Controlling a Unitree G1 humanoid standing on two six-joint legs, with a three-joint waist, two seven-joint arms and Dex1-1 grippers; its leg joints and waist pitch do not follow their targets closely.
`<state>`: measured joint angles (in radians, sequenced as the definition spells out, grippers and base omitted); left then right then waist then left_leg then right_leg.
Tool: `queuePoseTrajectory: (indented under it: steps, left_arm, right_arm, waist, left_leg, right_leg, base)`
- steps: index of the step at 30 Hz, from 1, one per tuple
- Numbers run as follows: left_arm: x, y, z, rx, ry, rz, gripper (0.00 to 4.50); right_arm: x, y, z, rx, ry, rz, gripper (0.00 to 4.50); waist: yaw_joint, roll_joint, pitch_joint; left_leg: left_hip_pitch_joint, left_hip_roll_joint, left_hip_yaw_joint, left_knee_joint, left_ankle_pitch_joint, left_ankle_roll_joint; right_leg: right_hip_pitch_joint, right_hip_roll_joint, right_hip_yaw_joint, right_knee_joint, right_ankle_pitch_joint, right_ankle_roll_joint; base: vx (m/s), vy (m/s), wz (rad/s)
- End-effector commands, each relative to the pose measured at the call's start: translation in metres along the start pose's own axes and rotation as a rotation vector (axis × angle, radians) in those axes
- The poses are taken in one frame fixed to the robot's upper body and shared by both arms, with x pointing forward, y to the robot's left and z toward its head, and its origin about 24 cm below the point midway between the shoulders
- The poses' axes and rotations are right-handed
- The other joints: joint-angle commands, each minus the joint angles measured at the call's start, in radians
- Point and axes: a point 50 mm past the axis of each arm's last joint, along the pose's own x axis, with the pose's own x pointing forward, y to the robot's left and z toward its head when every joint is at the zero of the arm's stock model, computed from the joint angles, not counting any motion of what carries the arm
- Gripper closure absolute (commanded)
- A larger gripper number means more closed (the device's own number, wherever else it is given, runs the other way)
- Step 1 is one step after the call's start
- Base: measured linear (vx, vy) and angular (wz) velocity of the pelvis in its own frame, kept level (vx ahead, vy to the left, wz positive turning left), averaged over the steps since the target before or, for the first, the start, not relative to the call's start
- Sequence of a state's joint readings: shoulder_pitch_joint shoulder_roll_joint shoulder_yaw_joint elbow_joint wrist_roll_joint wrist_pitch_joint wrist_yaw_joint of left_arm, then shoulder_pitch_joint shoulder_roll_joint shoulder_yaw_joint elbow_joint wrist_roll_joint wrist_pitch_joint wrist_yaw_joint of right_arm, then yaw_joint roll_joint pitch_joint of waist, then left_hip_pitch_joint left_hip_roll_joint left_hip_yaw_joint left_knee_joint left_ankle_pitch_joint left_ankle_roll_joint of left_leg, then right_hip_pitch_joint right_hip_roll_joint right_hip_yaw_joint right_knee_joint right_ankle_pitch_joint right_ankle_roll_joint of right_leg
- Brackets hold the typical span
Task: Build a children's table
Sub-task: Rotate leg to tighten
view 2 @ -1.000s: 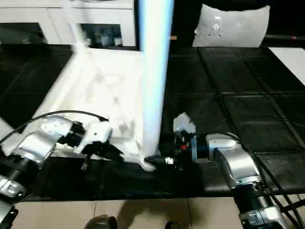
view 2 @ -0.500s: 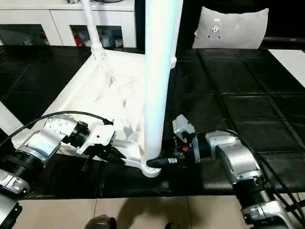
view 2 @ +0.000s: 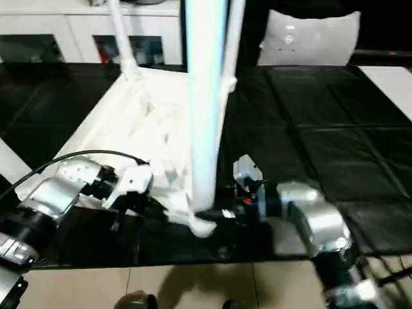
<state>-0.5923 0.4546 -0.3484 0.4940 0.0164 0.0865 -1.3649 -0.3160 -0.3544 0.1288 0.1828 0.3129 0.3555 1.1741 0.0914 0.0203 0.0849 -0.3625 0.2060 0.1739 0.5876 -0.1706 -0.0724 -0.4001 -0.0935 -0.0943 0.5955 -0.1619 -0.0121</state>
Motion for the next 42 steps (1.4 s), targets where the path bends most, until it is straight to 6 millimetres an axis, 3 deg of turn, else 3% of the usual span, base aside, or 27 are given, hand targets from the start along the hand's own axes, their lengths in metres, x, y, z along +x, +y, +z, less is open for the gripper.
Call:
queuePoseTrajectory:
  steps: [1, 3, 4, 6, 8, 11, 13, 14, 15, 16, 17, 18, 19, 20, 21, 22, 23, 24, 25, 26, 27, 28, 29, 31, 38, 40, 42]
  left_arm:
    - [0.016, 0.003, 0.02, -0.014, -0.099, 0.082, 4.5]
    - [0.018, 0.004, 0.024, -0.043, -0.121, 0.129, 4.5]
    - [0.019, 0.004, 0.025, -0.052, -0.124, 0.143, 4.5]
    - [0.022, 0.005, 0.027, -0.07, -0.125, 0.184, 4.5]
    - [0.025, 0.009, 0.031, -0.095, -0.131, 0.252, 4.5]
    - [0.028, 0.014, 0.038, -0.132, -0.137, 0.342, 4.5]
    - [0.031, 0.018, 0.044, -0.153, -0.14, 0.407, 4.5]
    - [0.031, 0.02, 0.046, -0.159, -0.141, 0.433, 4.5]
    - [0.034, 0.024, 0.052, -0.173, -0.148, 0.492, 4.5]
    - [0.034, 0.024, 0.052, -0.173, -0.148, 0.493, 4.5]
    - [0.035, 0.024, 0.054, -0.181, -0.149, 0.508, 4.5]
    - [0.036, 0.026, 0.057, -0.185, -0.15, 0.539, 4.5]
    - [0.037, 0.027, 0.058, -0.189, -0.149, 0.559, 4.5]
    - [0.038, 0.027, 0.059, -0.188, -0.143, 0.573, 4.5]
    - [0.039, 0.028, 0.061, -0.185, -0.139, 0.591, 4.5]
    - [0.042, 0.028, 0.065, -0.184, -0.139, 0.599, 4.5]
    - [0.043, 0.028, 0.066, -0.184, -0.141, 0.6, 4.5]
    - [0.043, 0.027, 0.067, -0.181, -0.142, 0.595, 4.5]
    - [0.043, 0.027, 0.067, -0.18, -0.142, 0.594, 4.5]
    - [0.043, 0.027, 0.067, -0.178, -0.141, 0.593, 4.5]
    - [0.041, 0.027, 0.066, -0.178, -0.138, 0.592, 4.5]
    - [0.039, 0.027, 0.064, -0.176, -0.134, 0.592, 4.5]
    - [0.036, 0.027, 0.062, -0.173, -0.128, 0.593, 4.5]
    - [0.035, 0.027, 0.061, -0.172, -0.126, 0.593, 4.5]
    - [0.015, 0.018, 0.039, -0.119, -0.082, 0.49, 4.5]
    - [0.01, 0.014, 0.032, -0.082, -0.064, 0.432, 4.5]
    - [0.006, 0.009, 0.026, -0.039, -0.048, 0.359, 4.5]
  right_arm:
    - [0.021, 0.005, -0.009, 0.04, 0.007, -0.051, 2.41]
    - [0.028, 0.006, -0.011, 0.053, -0.005, -0.103, 2.43]
    - [0.03, 0.007, -0.011, 0.058, -0.011, -0.117, 2.44]
    - [0.036, 0.008, -0.013, 0.067, -0.021, -0.156, 2.44]
    - [0.045, 0.008, -0.014, 0.08, -0.033, -0.22, 2.45]
    - [0.059, 0.006, -0.011, 0.113, -0.067, -0.345, 2.47]
    - [0.07, 0.003, -0.007, 0.144, -0.095, -0.442, 2.48]
    - [0.074, 0.002, -0.006, 0.154, -0.104, -0.473, 2.48]
    - [0.085, 0.0, -0.001, 0.178, -0.131, -0.542, 2.48]
    - [0.085, 0.0, -0.001, 0.178, -0.131, -0.542, 2.48]
    - [0.089, 0.0, 0.001, 0.19, -0.141, -0.565, 2.48]
    - [0.095, 0.0, 0.003, 0.205, -0.15, -0.601, 2.48]
    - [0.099, 0.0, 0.005, 0.215, -0.154, -0.624, 2.48]
    - [0.104, 0.0, 0.007, 0.219, -0.157, -0.65, 2.48]
    - [0.109, -0.001, 0.008, 0.225, -0.151, -0.675, 2.48]
    - [0.117, -0.002, 0.011, 0.225, -0.156, -0.704, 2.48]
    - [0.118, -0.002, 0.012, 0.228, -0.162, -0.703, 2.48]
    - [0.118, -0.003, 0.014, 0.214, -0.172, -0.701, 2.48]
    - [0.117, -0.003, 0.014, 0.21, -0.174, -0.7, 2.48]
    - [0.116, -0.004, 0.015, 0.199, -0.18, -0.699, 1.92]
    - [0.111, -0.006, 0.017, 0.17, -0.199, -0.692, 1.92]
    - [0.107, -0.007, 0.017, 0.168, -0.21, -0.685, 1.92]
    - [0.102, -0.009, 0.018, 0.158, -0.222, -0.672, 1.71]
    - [0.1, -0.009, 0.018, 0.148, -0.224, -0.666, 1.51]
    - [0.052, -0.017, 0.016, 0.046, -0.244, -0.575, 0.97]
    - [0.038, -0.016, 0.016, 0.001, -0.233, -0.518, 0.76]
    - [0.026, -0.014, 0.016, -0.037, -0.216, -0.457, 0.55]
  waist:
    - [-0.007, -0.003, -0.06]
    - [-0.027, -0.004, -0.055]
    - [-0.041, -0.004, -0.053]
    - [-0.054, 0.0, -0.055]
    - [-0.064, 0.003, -0.052]
    - [-0.079, 0.014, -0.047]
    - [-0.097, 0.022, -0.044]
    - [-0.103, 0.033, -0.037]
    - [-0.088, 0.049, -0.036]
    - [-0.073, 0.049, -0.036]
    - [-0.061, 0.024, -0.034]
    - [-0.055, 0.006, -0.03]
    - [-0.067, -0.054, -0.014]
    - [-0.084, -0.04, -0.012]
    - [-0.071, 0.005, -0.043]
    - [-0.073, 0.004, -0.048]
    - [-0.082, 0.024, -0.061]
    - [-0.085, 0.024, -0.058]
    - [-0.085, 0.021, -0.056]
    - [-0.088, 0.014, -0.048]
    - [-0.09, 0.014, -0.05]
    - [-0.091, 0.012, -0.051]
    - [-0.088, 0.012, -0.054]
    - [-0.087, 0.013, -0.056]
    - [-0.08, 0.009, -0.071]
    - [-0.075, 0.01, -0.085]
    - [-0.071, 0.007, -0.086]
  left_leg:
    - [0.019, 0.019, -0.014, -0.079, -0.378, -0.013]
    - [0.013, 0.015, -0.023, -0.081, -0.417, -0.025]
    - [0.018, 0.011, -0.024, -0.079, -0.444, -0.021]
    - [0.018, 0.012, -0.028, -0.081, -0.452, -0.014]
    - [0.025, 0.013, -0.029, -0.082, -0.48, -0.014]
    - [0.038, 0.016, -0.036, -0.084, -0.562, -0.012]
    - [0.04, 0.027, -0.049, -0.098, -0.645, -0.024]
    - [0.032, 0.046, -0.058, -0.128, -0.74, -0.033]
    - [-0.02, 0.083, -0.062, -0.196, -0.851, -0.053]
    - [-0.04, 0.088, -0.05, -0.221, -0.888, -0.062]
    - [-0.019, 0.077, -0.017, -0.236, -0.884, -0.043]
    - [0.01, 0.048, -0.001, -0.204, -0.825, -0.051]
    - [0.185, -0.07, 0.015, 0.116, -0.468, -0.036]
    - [0.156, -0.075, -0.008, 0.138, -0.338, -0.006]
    - [0.009, -0.018, -0.062, -0.005, -0.258, 0.023]
    - [0.026, -0.007, -0.067, -0.033, -0.288, 0.019]
    - [0.039, 0.003, -0.068, -0.051, -0.283, 0.019]
    - [0.037, 0.012, -0.063, -0.066, -0.256, 0.031]
    - [0.034, 0.009, -0.059, -0.07, -0.264, 0.037]
    - [0.031, 0.002, -0.053, -0.075, -0.324, 0.04]
    - [0.042, -0.006, -0.049, -0.07, -0.365, 0.034]
    - [0.037, -0.008, -0.051, -0.069, -0.355, 0.037]
    - [0.026, -0.007, -0.052, -0.071, -0.319, 0.047]
    - [0.023, -0.002, -0.052, -0.072, -0.275, 0.055]
    - [0.011, -0.003, -0.046, -0.06, -0.149, 0.09]
    - [-0.001, -0.003, -0.05, -0.046, -0.026, 0.13]
    - [-0.006, -0.007, -0.048, -0.04, 0.016, 0.158]
  right_leg:
    - [0.034, -0.06, 0.037, -0.106, -0.596, -0.116]
    - [0.039, -0.06, 0.023, -0.119, -0.678, -0.066]
    - [0.035, -0.059, 0.015, -0.131, -0.708, -0.045]
    - [0.04, -0.058, 0.009, -0.138, -0.692, -0.038]
    - [0.033, -0.057, 0.001, -0.145, -0.684, -0.043]
    - [0.036, -0.053, -0.023, -0.161, -0.685, -0.025]
    - [0.05, -0.049, -0.042, -0.158, -0.632, -0.024]
    - [0.068, -0.037, -0.052, -0.135, -0.571, -0.029]
    - [0.122, -0.027, -0.024, 0.01, -0.367, -0.069]
    - [0.128, -0.02, -0.01, 0.063, -0.245, -0.08]
    - [0.104, -0.005, 0.025, 0.089, -0.236, -0.065]
    - [0.069, -0.004, 0.043, 0.028, -0.463, -0.044]
    - [-0.143, -0.069, -0.003, -0.271, -1.127, 0.068]
    - [-0.122, -0.117, 0.026, -0.26, -1.222, 0.055]
    - [0.089, -0.144, 0.032, -0.149, -0.91, 0.053]
    - [0.067, -0.1, 0.008, -0.132, -0.771, 0.037]
    - [0.065, -0.071, -0.003, -0.111, -0.497, -0.029]
    - [0.066, -0.067, 0.002, -0.104, -0.318, -0.105]
    - [0.068, -0.066, 0.004, -0.104, -0.289, -0.128]
    - [0.064, -0.059, 0.002, -0.111, -0.373, -0.131]
    - [0.056, -0.06, 0.001, -0.125, -0.475, -0.113]
    - [0.059, -0.062, 0.002, -0.127, -0.486, -0.107]
    - [0.066, -0.064, 0.005, -0.125, -0.469, -0.103]
    - [0.063, -0.061, 0.01, -0.117, -0.42, -0.125]
    - [0.067, -0.061, 0.016, -0.101, -0.346, -0.168]
    - [0.069, -0.057, 0.018, -0.077, -0.18, -0.201]
    - [0.07, -0.053, 0.015, -0.072, -0.129, -0.216]
  base:
    - [0.0, 0.0, 0.0]
    - [0.0, 0.0, 0.0]
    - [0.0, 0.0, 0.0]
    - [0.0, 0.0, 0.0]
    - [0.0, 0.0, 0.0]
    - [0.0, 0.0, 0.0]
    - [0.0, 0.0, 0.0]
    - [0.0, 0.0, 0.0]
    - [-0.078, 0.029, -0.07]
    - [-0.077, -0.013, 0.02]
    - [-0.077, -0.013, 0.02]
    - [0.009, -0.097, 0.12]
    - [0.148, -0.043, -0.07]
    - [0.148, -0.043, -0.07]
    - [0.219, 0.071, -0.39]
    - [0.094, 0.014, -0.2]
    - [0.094, 0.014, -0.2]
    - [0.0, 0.0, 0.0]
    - [0.0, 0.0, 0.0]
    - [0.0, 0.0, 0.0]
    - [0.0, 0.0, 0.0]
    - [0.0, 0.0, 0.0]
    - [0.0, 0.0, 0.0]
    - [0.0, 0.0, 0.0]
    - [0.0, 0.0, 0.0]
    - [0.0, 0.0, 0.0]
    - [0.0, 0.0, 0.0]
